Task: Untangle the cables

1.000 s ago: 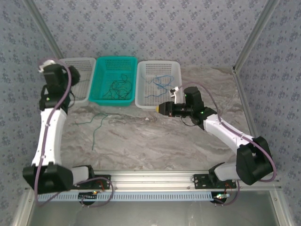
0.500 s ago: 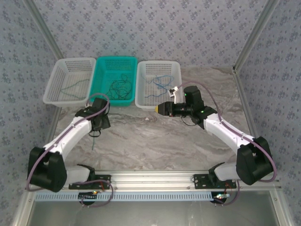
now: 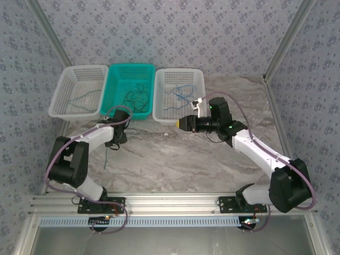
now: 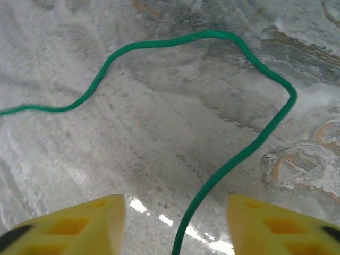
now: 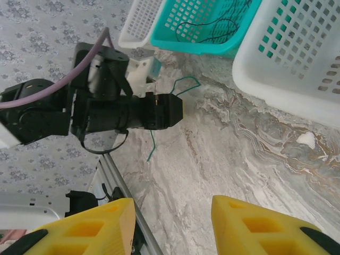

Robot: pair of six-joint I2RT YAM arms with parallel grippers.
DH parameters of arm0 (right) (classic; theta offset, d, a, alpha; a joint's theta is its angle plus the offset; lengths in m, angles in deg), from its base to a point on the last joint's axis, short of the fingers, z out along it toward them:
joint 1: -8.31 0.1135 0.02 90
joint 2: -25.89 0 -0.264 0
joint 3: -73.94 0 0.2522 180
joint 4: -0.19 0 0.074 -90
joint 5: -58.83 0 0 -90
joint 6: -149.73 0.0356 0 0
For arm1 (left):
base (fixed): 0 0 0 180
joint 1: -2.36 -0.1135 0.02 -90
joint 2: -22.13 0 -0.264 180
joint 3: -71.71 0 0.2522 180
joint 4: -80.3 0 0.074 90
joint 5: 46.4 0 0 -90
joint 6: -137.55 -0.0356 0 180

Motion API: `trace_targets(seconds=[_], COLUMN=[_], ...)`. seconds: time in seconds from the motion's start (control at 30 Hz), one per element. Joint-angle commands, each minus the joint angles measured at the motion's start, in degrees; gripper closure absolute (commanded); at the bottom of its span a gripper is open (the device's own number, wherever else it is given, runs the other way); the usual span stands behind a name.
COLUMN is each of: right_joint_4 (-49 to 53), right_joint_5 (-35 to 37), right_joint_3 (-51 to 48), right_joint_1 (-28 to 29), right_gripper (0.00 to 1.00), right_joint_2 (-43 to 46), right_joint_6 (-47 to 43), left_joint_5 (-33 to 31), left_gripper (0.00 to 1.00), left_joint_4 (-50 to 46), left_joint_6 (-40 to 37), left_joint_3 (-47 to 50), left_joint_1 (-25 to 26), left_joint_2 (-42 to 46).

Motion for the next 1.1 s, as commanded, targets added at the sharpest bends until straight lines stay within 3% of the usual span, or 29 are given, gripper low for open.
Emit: trace_targets(seconds=[0.0,0.13,0.23,0.43,0.63,0.83,0.93,1.07], right_joint_4=[0.7,0.0,-2.1,-3.4,-5.0,-3.2,-2.4,-2.2], right_joint_5=[-0.3,0.2,-0.7,0.4,2.8,3.6,4.6,5.8], right_joint_3=[1.1,2.1,2.4,4.1,3.8,3.9,3.6,2.9], right_joint_1=[1.2,2.4,3.9,6.5,6.7,6.6,6.7,6.9], right_gripper=[0.56,0.55,0.54,0.53,0.52,0.52,0.52,0.51], right_joint_2=[2.2,2.7,2.4,1.7,1.9,3.2,4.4,6.2], right_joint_6=[-1.5,-1.8,-2.4,-3.3,-3.0,-3.0,-3.1,-2.6], left_joint_5=[2.9,7.5,10.4,13.8,10.1,5.2,5.4,11.1], left_gripper=[0.63,0.88,1.0,1.0,1.0,1.0,1.0,1.0], left_joint_4=[2.1,0.1,-1.3,-7.6,-12.8,-9.2,-2.9,5.4], left_joint_6=[-0.3,-1.5,-1.7,-1.2,-4.2,-16.6,-21.4,-21.3], left_joint_3=[0.5,1.0,2.0,-0.5,-12.7,-26.9,-30.8,-34.2], left_joint_1=[-0.1,-0.1,0.0,0.1,-0.5,-3.9,-10.2,-20.9], left_joint_2=[0.5,3.9,9.3,24.7,33.1,27.7,22.3,12.6])
